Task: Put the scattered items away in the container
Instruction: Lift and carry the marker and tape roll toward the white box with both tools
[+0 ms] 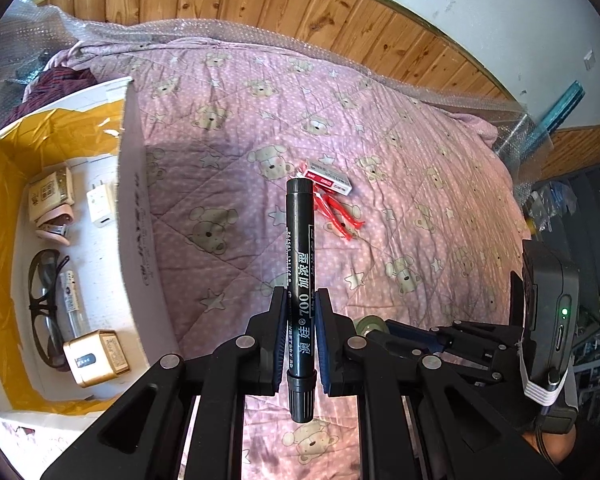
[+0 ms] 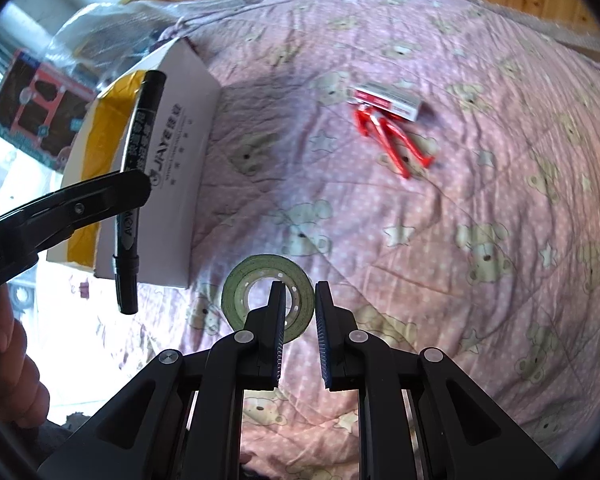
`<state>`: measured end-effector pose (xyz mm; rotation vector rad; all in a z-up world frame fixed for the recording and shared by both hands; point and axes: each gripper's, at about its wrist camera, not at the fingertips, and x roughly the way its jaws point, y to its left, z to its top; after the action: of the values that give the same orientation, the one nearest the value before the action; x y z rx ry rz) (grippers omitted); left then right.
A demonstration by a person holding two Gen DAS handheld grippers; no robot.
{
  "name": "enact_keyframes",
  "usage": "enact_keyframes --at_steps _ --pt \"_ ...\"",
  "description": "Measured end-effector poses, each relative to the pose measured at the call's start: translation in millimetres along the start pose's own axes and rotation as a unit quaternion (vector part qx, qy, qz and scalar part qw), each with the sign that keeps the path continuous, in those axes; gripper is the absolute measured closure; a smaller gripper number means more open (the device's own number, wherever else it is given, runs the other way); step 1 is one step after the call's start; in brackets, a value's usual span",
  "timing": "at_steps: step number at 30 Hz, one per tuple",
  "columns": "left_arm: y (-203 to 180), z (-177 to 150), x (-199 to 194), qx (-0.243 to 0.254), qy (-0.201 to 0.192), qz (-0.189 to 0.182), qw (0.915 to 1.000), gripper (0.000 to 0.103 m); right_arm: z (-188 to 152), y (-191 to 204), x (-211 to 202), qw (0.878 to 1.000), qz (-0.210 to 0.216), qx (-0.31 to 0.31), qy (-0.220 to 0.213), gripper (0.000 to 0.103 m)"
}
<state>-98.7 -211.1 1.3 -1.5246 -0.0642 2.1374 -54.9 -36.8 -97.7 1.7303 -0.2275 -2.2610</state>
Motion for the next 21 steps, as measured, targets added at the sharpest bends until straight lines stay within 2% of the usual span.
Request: enact_keyframes --at_steps 21 --pt "57.1 -4.0 -40.1 -0.069 -0.042 0.000 0.9967 0.089 38.0 72.6 -10.7 0.995 0.022 -0.094 -0.005 0.088"
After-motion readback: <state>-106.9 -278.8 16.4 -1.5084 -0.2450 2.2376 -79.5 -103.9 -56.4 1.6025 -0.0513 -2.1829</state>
